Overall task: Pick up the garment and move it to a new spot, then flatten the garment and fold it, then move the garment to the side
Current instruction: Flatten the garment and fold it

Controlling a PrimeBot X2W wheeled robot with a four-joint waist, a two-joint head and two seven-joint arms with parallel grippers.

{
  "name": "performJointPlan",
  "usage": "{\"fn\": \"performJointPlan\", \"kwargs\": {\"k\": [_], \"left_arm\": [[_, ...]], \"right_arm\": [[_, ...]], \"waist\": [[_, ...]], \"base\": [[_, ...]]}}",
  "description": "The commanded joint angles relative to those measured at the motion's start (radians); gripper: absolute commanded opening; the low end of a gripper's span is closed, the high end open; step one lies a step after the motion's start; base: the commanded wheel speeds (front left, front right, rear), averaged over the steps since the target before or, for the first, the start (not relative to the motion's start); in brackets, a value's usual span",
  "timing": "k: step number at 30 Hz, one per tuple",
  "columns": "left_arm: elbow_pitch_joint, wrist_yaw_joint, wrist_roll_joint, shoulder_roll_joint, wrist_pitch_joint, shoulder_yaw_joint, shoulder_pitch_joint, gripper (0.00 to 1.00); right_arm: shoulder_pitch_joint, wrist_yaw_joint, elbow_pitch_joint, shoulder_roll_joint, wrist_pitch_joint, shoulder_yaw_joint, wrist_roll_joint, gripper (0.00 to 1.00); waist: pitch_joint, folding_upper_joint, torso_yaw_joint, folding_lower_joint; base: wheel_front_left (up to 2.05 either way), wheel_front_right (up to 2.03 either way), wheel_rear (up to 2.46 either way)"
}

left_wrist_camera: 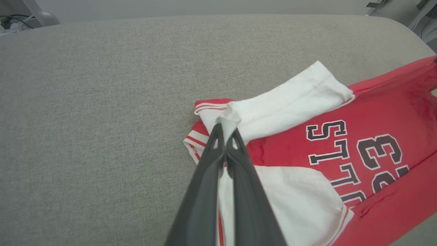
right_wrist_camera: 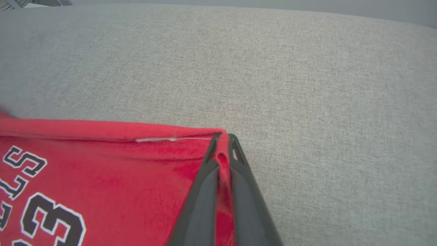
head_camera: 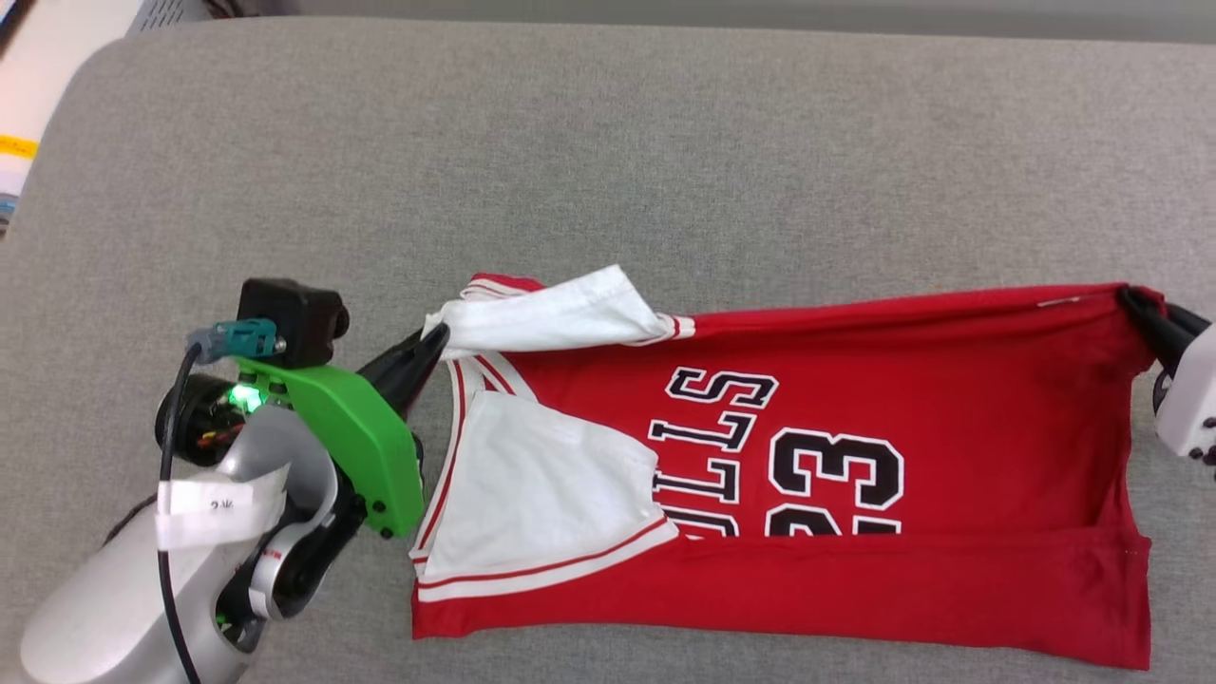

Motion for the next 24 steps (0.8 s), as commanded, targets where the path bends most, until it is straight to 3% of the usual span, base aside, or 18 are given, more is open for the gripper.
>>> {"fn": "performJointPlan", "kwargs": {"k": [1,15,24], "left_arm": [[-0.007,0.011,-0.011,0.010,-0.008,0.004,0.029,0.00],[-0.033,0.049,-0.068,0.042,-0.016,-0.038,0.237,0.00],[0.070,0.013,-0.091,-0.004,-0.013,-0.081,0.269,0.00]], "right_arm": [[0.033,-0.001,-0.015,0.003,-0.016,-0.008,0.015,0.00],[0.340,-0.001,-0.170,-0.006,-0.002,-0.012,0.107,0.00],[0.409,-0.001,-0.210,-0.078,0.005,0.068,0.106,0.00]], "waist": [[-0.049,0.0000,0.000,0.0000],[-0.122,0.0000,-0.001,0.0000],[-0.111,0.0000,-0.006,0.0000]], "base": [[0.00,0.00,0.00],[0.00,0.00,0.00],[0.00,0.00,0.00]]}}
